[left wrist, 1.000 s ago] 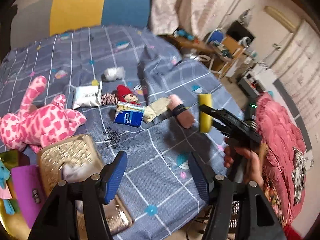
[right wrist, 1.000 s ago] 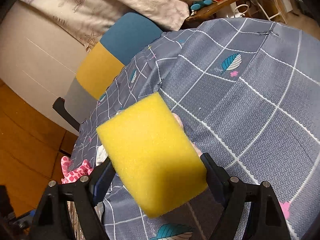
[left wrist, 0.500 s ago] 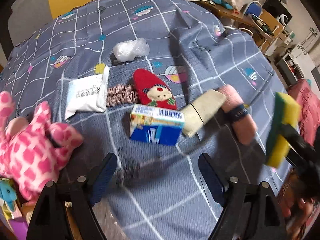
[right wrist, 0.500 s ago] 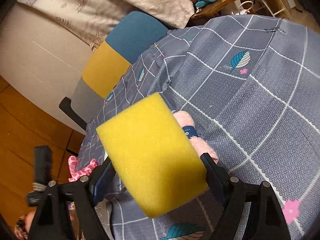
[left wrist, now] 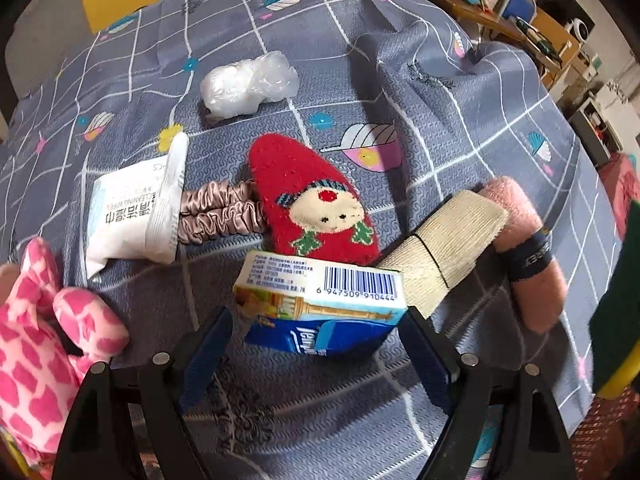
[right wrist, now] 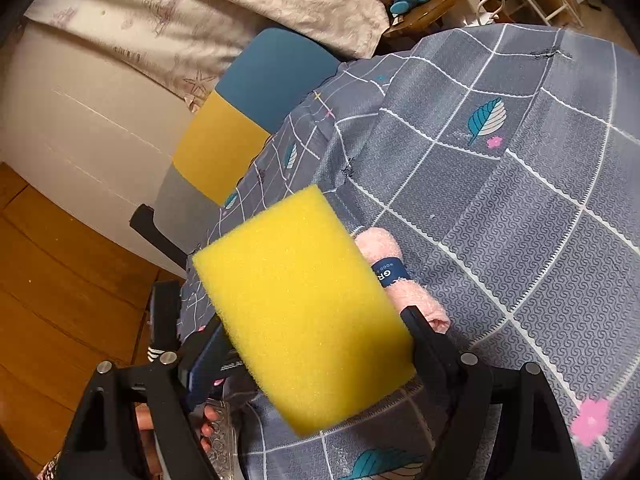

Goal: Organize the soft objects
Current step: 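Grasp the blue tissue pack with the left tool while the right tool holds the sponge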

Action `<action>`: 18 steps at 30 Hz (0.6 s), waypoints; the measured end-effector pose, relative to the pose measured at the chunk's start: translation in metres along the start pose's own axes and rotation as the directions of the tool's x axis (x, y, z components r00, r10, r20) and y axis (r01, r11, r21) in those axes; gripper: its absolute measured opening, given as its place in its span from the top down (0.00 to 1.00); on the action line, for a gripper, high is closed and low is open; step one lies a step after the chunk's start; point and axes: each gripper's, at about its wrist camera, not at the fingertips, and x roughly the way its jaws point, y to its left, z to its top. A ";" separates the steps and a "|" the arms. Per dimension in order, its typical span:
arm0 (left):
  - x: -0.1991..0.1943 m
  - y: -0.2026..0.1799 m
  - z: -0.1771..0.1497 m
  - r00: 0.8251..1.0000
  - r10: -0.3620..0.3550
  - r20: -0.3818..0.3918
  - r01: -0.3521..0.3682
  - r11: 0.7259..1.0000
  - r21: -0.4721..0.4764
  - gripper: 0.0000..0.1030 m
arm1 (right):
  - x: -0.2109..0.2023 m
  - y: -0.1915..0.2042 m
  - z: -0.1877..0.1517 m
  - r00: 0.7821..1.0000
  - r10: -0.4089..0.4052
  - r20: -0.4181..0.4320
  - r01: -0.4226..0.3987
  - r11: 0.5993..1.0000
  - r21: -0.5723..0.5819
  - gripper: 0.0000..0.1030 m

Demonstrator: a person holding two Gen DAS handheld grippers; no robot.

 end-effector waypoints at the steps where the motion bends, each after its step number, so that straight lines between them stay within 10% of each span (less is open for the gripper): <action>1: 0.002 0.000 0.000 1.000 -0.002 -0.004 0.002 1.000 0.008 0.17 | 0.000 0.001 0.000 1.000 -0.002 0.001 0.002 1.000 -0.005 0.19; 18: -0.050 -0.003 -0.004 0.996 -0.085 0.027 0.085 0.996 0.002 0.27 | 0.006 0.000 -0.001 0.999 -0.048 -0.018 0.047 0.998 -0.029 0.19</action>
